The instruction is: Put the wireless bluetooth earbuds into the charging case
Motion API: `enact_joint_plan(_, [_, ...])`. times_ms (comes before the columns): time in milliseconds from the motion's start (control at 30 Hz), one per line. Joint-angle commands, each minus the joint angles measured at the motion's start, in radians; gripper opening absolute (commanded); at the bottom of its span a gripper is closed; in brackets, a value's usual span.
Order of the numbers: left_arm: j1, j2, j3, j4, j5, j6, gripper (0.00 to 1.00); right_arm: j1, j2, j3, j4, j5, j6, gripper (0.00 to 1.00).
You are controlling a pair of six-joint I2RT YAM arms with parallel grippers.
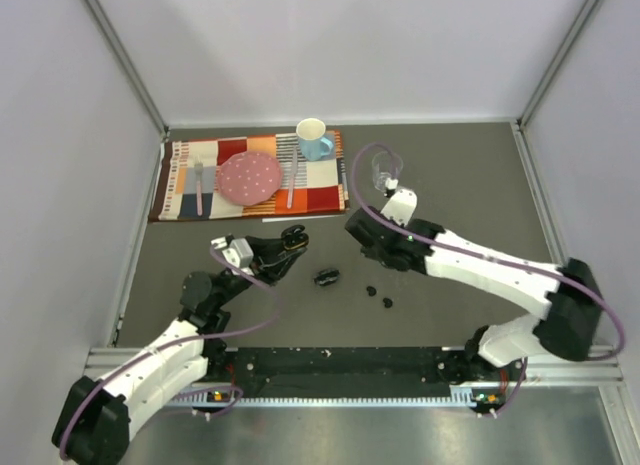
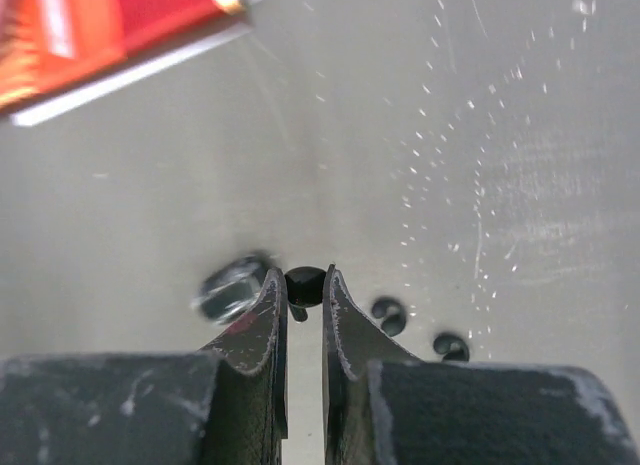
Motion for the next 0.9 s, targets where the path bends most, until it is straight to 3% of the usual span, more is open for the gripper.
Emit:
enact_joint_plan(0, [-0.003,0.037,0.044,0.096,0.008,-0.032,0.0,0.1,-0.209,-0.016,0.11,0.305,-0.102,0.0])
enact_joint_plan(67, [-0.003,0.05,0.048,0.111,0.013,-0.044,0.0,0.189,-0.277,-0.054,0.192,0.39,-0.154,0.0])
enact_joint_plan(133, [-0.003,0.064,0.056,0.117,0.017,-0.051,0.0,0.232,-0.37,-0.103,0.427,0.459,-0.297,0.0])
enact_joint_plan(200, [-0.003,0.074,0.064,0.125,0.025,-0.057,0.0,0.245,-0.427,-0.211,0.65,0.364,-0.457,0.0])
enact_joint_plan(233, [-0.003,0.077,0.067,0.127,0.031,-0.057,0.0,0.243,-0.473,-0.278,0.847,0.337,-0.488,0.0])
enact_joint_plan(267, [-0.004,0.08,0.07,0.131,0.036,-0.055,0.0,0.243,-0.486,-0.3,0.905,0.308,-0.505,0.0])
enact_joint_plan(600, [-0.003,0.131,0.102,0.154,0.096,-0.06,0.0,0.248,-0.449,-0.298,1.194,-0.035,-0.613,0.0])
enact_joint_plan(867, [-0.004,0.151,0.128,0.147,0.105,-0.061,0.0,0.258,-0.355,-0.196,1.191,-0.201,-0.696,0.0])
